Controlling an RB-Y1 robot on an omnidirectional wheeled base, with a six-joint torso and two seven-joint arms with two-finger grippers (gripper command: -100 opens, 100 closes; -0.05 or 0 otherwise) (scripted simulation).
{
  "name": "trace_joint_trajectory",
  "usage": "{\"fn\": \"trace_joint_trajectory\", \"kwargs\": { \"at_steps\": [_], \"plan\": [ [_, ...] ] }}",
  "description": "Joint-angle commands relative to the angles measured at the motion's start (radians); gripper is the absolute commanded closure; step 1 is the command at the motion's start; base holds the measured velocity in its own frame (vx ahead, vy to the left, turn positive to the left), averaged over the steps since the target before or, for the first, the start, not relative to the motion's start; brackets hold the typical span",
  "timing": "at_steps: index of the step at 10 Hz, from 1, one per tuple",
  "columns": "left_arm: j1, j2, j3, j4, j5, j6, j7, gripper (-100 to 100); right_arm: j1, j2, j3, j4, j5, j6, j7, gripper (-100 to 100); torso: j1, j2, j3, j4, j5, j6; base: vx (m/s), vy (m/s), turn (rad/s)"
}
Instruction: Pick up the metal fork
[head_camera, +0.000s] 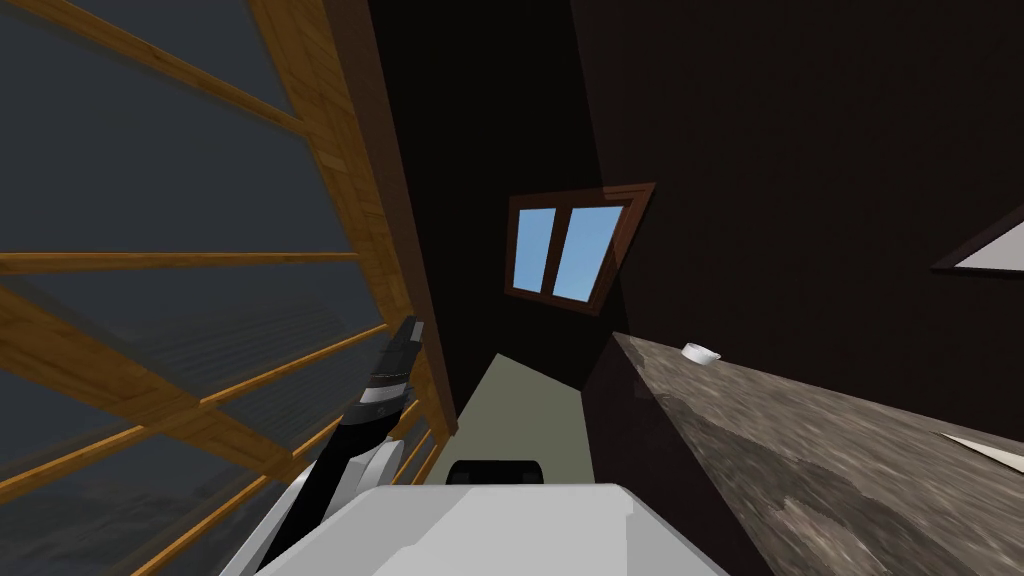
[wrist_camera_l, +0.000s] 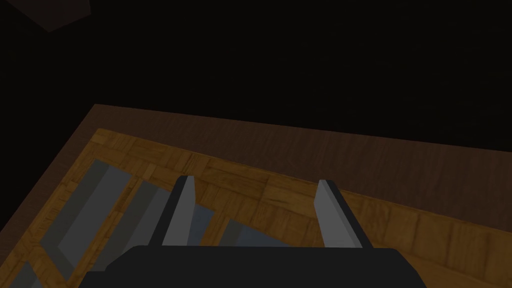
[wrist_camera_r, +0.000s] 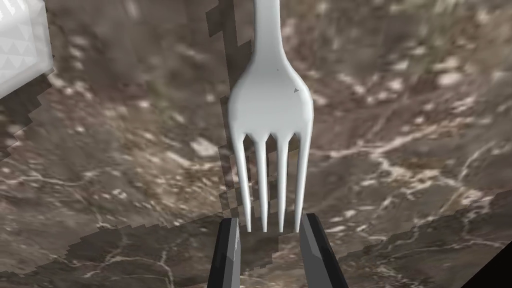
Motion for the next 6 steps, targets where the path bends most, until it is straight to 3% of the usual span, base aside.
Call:
{"fn": "trace_joint_trajectory", "kwargs": {
  "at_steps": [1,3,4,5,6],
  "plan": [
    [0.000,0.000,0.000,0.000,0.000,0.000,0.000,0,0.000,0.000,0.000,0.000,0.000,0.000,0.000,100,0.000,0.000,0.000,0.000,0.000,0.000,0.000,0.000,0.000],
    [0.000,0.000,0.000,0.000,0.000,0.000,0.000,0,0.000,0.000,0.000,0.000,0.000,-0.001,0.000,100,-0.001,0.000,0.000,0.000,0.000,0.000,0.000,0.000,0.000],
    [0.000,0.000,0.000,0.000,0.000,0.000,0.000,0,0.000,0.000,0.000,-0.001,0.000,-0.001,0.000,0,-0.001,0.000,0.000,0.000,0.000,0.000,0.000,0.000,0.000],
    [0.000,0.000,0.000,0.000,0.000,0.000,0.000,0,0.042,-0.048,0.006,-0.051,-0.050,0.049,0.042,100,-0.001,0.000,0.000,0.000,0.000,0.000,0.004,-0.030,-0.156],
    [0.000,0.000,0.000,0.000,0.000,0.000,0.000,0,0.042,-0.048,0.006,-0.067,-0.075,0.050,0.042,100,-0.003,0.001,0.000,0.000,0.001,0.002,0.000,-0.041,-0.099]
  ]
}}
